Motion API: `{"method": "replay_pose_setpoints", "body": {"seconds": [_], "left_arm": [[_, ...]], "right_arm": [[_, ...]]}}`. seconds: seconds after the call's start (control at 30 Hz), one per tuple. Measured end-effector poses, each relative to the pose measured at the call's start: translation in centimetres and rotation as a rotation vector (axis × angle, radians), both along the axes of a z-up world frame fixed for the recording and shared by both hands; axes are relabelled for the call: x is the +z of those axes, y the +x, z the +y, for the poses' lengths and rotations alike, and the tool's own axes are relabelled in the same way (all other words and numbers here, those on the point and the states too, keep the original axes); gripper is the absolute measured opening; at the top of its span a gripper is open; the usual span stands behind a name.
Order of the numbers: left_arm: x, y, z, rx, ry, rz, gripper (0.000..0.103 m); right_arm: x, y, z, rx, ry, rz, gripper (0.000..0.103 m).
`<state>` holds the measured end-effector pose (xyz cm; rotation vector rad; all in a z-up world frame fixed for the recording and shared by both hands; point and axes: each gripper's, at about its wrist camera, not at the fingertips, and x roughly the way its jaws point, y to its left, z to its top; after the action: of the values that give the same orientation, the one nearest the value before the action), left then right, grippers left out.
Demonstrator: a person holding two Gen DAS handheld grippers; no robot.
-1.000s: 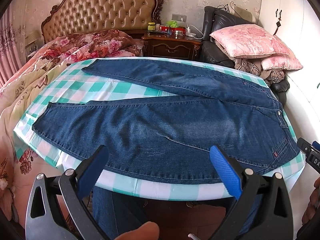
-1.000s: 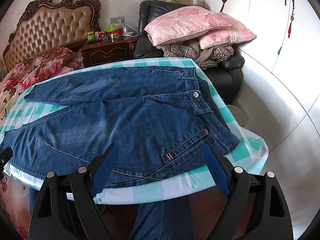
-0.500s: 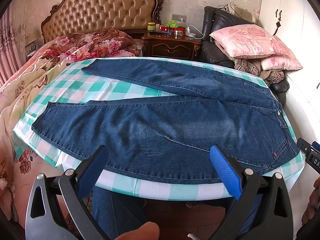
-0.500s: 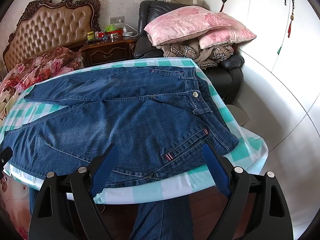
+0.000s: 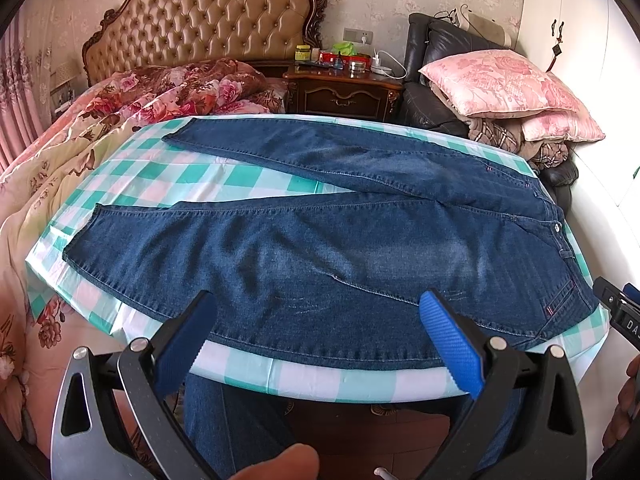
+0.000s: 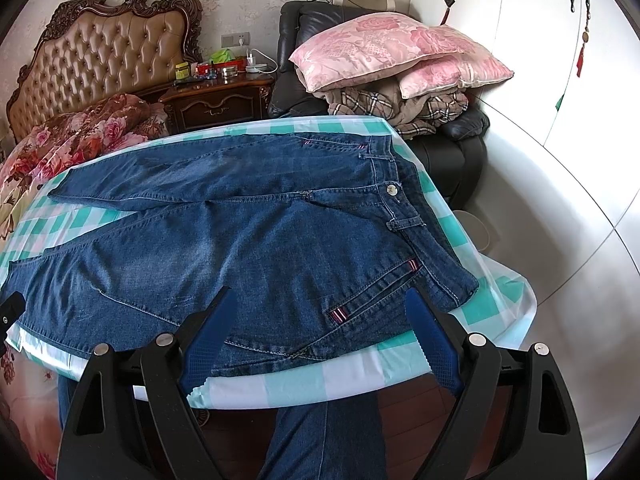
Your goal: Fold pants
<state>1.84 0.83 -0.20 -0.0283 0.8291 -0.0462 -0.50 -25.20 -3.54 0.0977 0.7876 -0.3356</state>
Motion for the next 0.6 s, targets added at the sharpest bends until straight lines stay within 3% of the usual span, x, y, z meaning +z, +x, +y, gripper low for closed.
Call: {"method": "replay_pose_setpoints", "body": {"seconds": [0.6], "left_arm": [[-0.10,-0.01,0.06,0.000,-0.002,0.004,0.102]], "right_arm": [[-0.22,0.03,-0.04,-0.002,0.001,0.004,0.083]]}}
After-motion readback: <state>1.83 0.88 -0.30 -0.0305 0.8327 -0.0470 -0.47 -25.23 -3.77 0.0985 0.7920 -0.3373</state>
